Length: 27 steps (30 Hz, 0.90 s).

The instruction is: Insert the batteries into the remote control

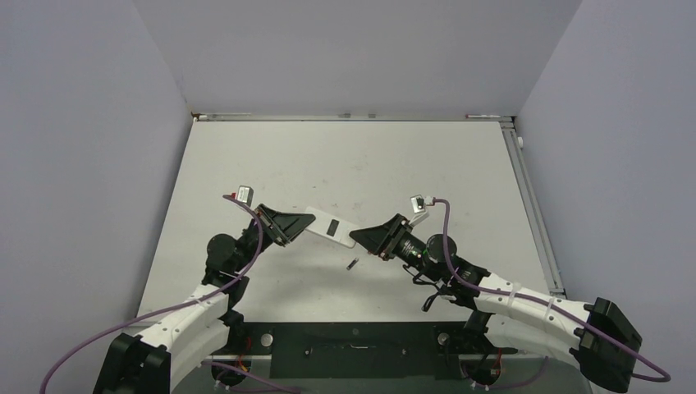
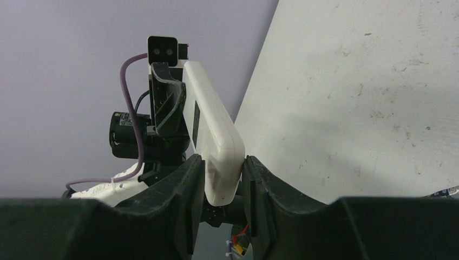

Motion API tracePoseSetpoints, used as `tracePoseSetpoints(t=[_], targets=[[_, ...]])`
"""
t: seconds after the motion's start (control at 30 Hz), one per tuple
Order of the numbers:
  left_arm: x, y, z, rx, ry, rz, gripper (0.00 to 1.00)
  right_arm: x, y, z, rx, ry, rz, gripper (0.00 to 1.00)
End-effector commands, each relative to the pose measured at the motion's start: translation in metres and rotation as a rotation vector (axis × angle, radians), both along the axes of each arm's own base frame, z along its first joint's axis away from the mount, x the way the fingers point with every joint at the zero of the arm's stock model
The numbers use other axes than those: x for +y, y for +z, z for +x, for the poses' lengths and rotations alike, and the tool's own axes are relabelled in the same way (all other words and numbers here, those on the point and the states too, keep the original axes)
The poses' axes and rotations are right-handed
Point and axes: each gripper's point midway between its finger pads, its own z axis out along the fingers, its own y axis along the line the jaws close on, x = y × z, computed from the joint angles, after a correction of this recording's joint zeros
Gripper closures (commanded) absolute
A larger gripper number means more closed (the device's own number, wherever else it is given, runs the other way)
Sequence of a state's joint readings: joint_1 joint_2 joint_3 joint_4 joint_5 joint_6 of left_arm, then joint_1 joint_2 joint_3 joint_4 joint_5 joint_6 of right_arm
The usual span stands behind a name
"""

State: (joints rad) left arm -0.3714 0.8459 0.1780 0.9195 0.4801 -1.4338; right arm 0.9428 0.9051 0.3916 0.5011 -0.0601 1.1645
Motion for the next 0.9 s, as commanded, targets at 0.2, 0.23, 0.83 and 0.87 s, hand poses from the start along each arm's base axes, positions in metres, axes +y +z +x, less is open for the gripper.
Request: tracePoseSetpoints(t=[0.2,0.23,0.83,0.87], targets=[[0.002,0.012,0.008,-0.042,0.023,-0.021,1.0,0.01,0.043,-0.005,-0.098,0.058,0.144,0.61],[0.001,0.013,0.008,-0.042,0.019,-0.025,1.0,0.011,0.043,-0.004,-0.096,0.059,0.147,0.61],[-0.004,0.01,0.003,-0.034,-0.023,-0.04,1.0,0.016,0.045,-0.001,-0.103,0.061,0.174,0.74],[-0.004,0.01,0.003,-0.034,-0.024,-0.04,1.0,0.016,0.045,-0.001,-0.103,0.059,0.174,0.76]])
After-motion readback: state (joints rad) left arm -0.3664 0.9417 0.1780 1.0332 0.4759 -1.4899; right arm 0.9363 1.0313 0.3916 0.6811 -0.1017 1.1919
